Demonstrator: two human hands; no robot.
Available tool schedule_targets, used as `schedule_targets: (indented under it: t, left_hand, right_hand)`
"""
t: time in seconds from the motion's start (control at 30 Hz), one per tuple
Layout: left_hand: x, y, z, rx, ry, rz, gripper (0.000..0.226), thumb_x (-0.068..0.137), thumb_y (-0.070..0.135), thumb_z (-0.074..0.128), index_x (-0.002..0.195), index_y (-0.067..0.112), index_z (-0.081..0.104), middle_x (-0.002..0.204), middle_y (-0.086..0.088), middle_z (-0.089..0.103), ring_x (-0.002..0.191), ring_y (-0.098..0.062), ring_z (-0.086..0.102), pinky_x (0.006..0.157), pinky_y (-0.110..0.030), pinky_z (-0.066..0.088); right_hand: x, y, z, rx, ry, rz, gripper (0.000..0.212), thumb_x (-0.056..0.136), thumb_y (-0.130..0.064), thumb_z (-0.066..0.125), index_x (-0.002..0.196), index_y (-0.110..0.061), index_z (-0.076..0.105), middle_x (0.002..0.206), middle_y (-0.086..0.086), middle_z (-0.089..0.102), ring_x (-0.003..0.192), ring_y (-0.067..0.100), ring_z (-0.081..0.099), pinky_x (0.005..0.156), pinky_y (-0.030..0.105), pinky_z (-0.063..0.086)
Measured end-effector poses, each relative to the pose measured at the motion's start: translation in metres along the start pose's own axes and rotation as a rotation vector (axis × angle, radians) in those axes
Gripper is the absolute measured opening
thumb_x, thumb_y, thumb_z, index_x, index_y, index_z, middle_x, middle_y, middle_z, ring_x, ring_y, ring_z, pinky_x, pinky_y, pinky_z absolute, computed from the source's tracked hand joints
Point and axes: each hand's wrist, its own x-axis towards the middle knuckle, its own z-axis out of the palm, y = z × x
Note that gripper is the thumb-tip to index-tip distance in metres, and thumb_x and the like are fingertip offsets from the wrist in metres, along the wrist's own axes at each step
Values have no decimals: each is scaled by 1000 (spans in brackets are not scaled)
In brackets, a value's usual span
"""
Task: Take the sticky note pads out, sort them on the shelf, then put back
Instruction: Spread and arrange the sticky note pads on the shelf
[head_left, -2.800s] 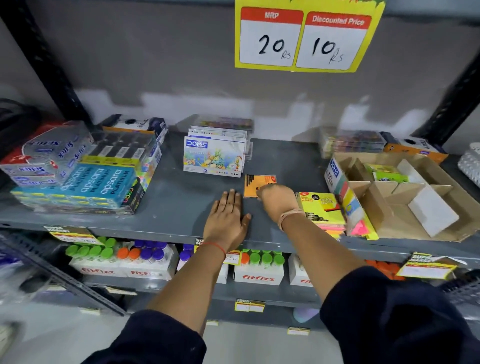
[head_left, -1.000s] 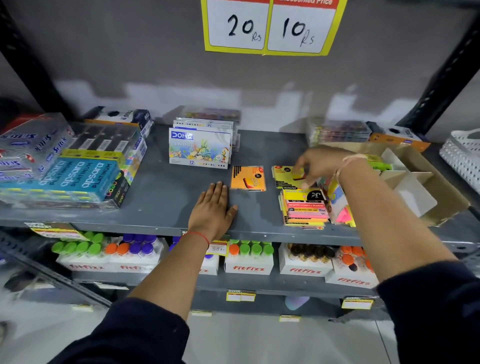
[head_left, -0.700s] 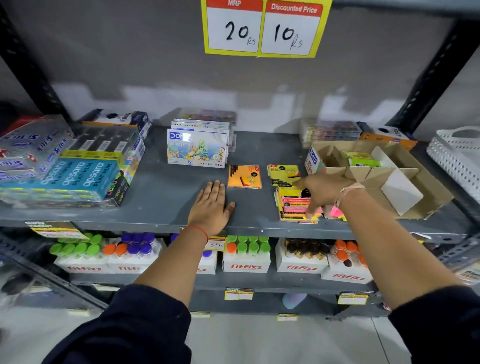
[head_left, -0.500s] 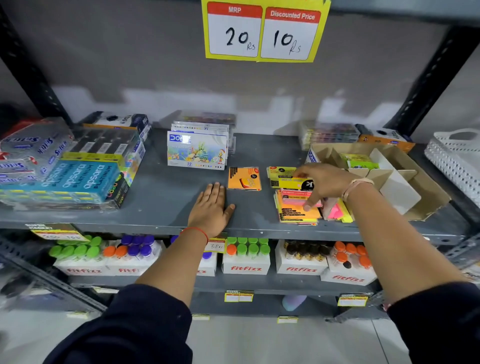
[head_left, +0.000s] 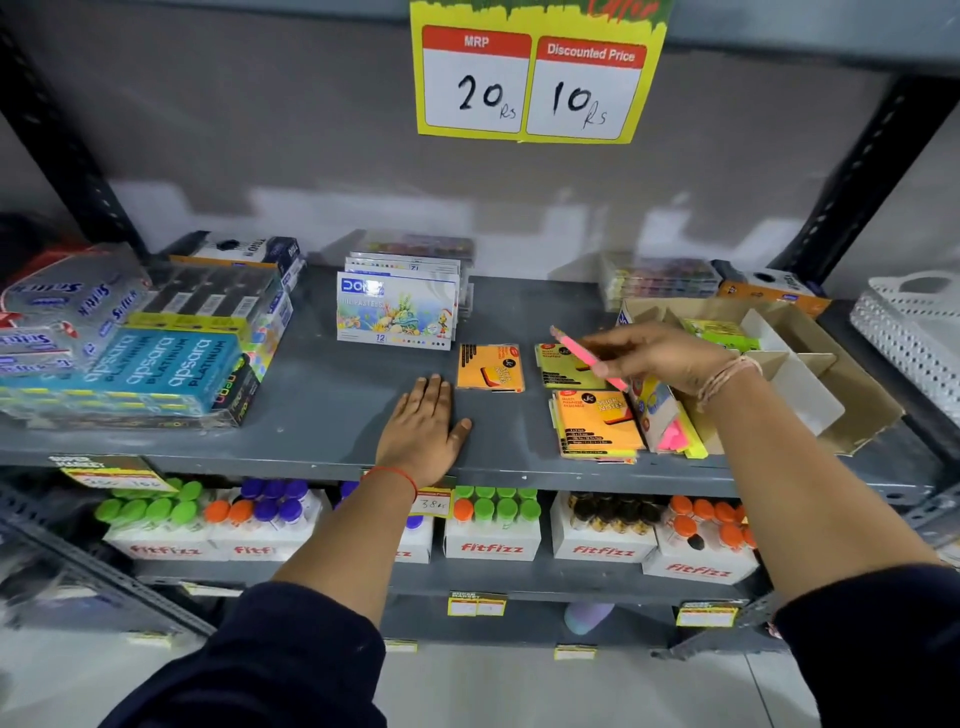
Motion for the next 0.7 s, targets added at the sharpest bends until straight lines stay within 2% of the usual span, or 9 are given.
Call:
schedule_targets:
  t: [0.07,0.13,0.2,0.27,0.33,0.4,0.43,0.6,0.7]
  left_hand:
    - [1,0,0,0,-1,-1,62,99,41,21,149,7,5,160,-8,1,149,-21,-2,122,-33,1]
    - [1,0,0,-1,-1,-1,62,99,40,21,149,8,5,160,-8,1,149,-21,-2,122,-34,1]
    - [2,0,1,-3,3,0,62,99,40,22,149,8,6,160,-8,2,149,-21,-1,122,-34,2]
    - [2,0,1,-1,5,1,62,99,40,21,149,8,6,160,-8,2,149,-21,-1,122,-34,2]
    - [2,0,1,2,4,0,62,99,40,21,149,8,5,160,-8,2,149,-21,-2,121,-34,1]
    - [2,0,1,5,1,-1,62,99,40,21,149,8,5,160,-8,1,149,-21,-2,121,-33,1]
    - [2,0,1,5,0,-1,62,99,40,21,149,8,5,160,-8,1,149,-21,-2,121,-33,1]
    - [2,-2,-3,-28,-19,16,59,100,35,23,149,7,5,160,-9,2,149,-21,0,121,-33,2]
    - [2,-10,-7,-31,-19,59,55,101,30,24,149,8,9,160,-8,5,149,-20,4,121,-30,5]
  right_hand:
    - [2,3,-1,119,-9,18,42,84,-4,59,125,1,54,95,1,66,91,17,58,83,24,46]
    - [6,7,-4,276,-23,46,38,77,-18,66,110,2,63,81,3,70,85,22,61,78,28,48]
    - [8,12,-7,348,-20,64,60,46,-45,84,92,-10,69,76,1,74,78,19,68,73,28,55]
    - [8,15,-8,402,-42,62,83,25,-54,88,94,-12,68,83,4,75,79,18,71,76,31,58]
    - [8,15,-6,479,-59,72,73,49,-48,83,106,-8,62,81,8,76,78,24,72,75,40,58]
    - [9,13,-1,565,-34,101,32,85,-32,57,106,-7,57,75,9,76,74,31,71,67,46,59]
    - [10,11,3,568,-26,120,22,94,-25,46,101,-8,56,75,11,74,75,32,69,62,47,59]
    - [14,-3,33,325,-102,93,13,95,-7,45,87,-8,56,84,12,59,76,22,62,54,32,60]
    - [23,-12,57,-46,-46,42,16,92,-4,50,106,0,58,93,12,61,80,22,63,53,27,59]
